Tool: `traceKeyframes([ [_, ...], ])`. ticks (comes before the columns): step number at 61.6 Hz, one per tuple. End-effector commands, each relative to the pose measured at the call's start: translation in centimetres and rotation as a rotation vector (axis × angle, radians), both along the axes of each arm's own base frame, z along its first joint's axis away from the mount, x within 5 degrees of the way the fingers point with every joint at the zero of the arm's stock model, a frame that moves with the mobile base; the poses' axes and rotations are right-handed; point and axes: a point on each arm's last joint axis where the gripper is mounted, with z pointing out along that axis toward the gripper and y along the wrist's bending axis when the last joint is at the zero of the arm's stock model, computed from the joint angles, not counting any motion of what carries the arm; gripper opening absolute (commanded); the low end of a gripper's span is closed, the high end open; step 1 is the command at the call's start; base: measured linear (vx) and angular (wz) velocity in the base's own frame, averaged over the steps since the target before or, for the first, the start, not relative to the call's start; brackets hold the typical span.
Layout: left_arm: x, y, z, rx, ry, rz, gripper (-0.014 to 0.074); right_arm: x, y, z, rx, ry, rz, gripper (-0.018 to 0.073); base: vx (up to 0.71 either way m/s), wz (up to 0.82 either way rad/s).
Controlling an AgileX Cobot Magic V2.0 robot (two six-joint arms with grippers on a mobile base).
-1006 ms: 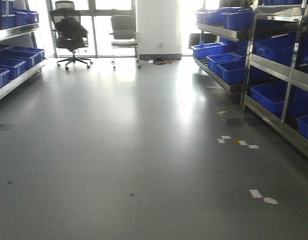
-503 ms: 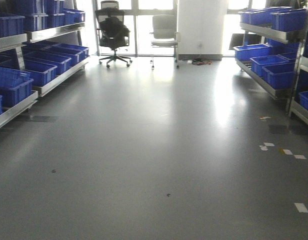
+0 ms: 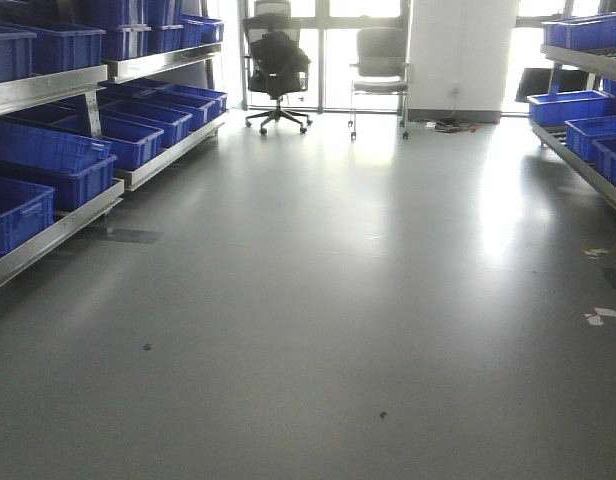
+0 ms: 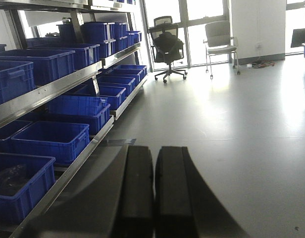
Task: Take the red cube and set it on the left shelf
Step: 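Drive the base down the aisle carrying the red cube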
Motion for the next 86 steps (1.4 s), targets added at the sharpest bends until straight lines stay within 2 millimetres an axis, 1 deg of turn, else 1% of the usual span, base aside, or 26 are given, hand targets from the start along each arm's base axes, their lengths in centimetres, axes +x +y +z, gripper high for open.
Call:
traceKeyframes([
  [1,0.01,0.0,0.09,-0.005,-0.071,0.0,0.0106,0.19,-0.08,1.71,0.011,-0.113,-0.01,0.0055,0.27,0.13],
  [23,0.01,0.0,0.09,-0.005,-0.071,0.0,0.0106,0.19,-0.08,1.71,0.011,-0.113,-0.01,0.0055,0.34,-0.05],
  [51,0.01,0.0,0.09,-0.005,-0.071,0.0,0.0106,0.19,-0.08,1.71,0.011,-0.113,-0.01,0.0055,0.44,-0.05],
  [86,0.01,0.0,0.09,-0.005,-0.071,0.0,0.0106,0.2,-0.08,1.72,0.011,-0.114,-0.01,0.0055,0.52,0.13],
])
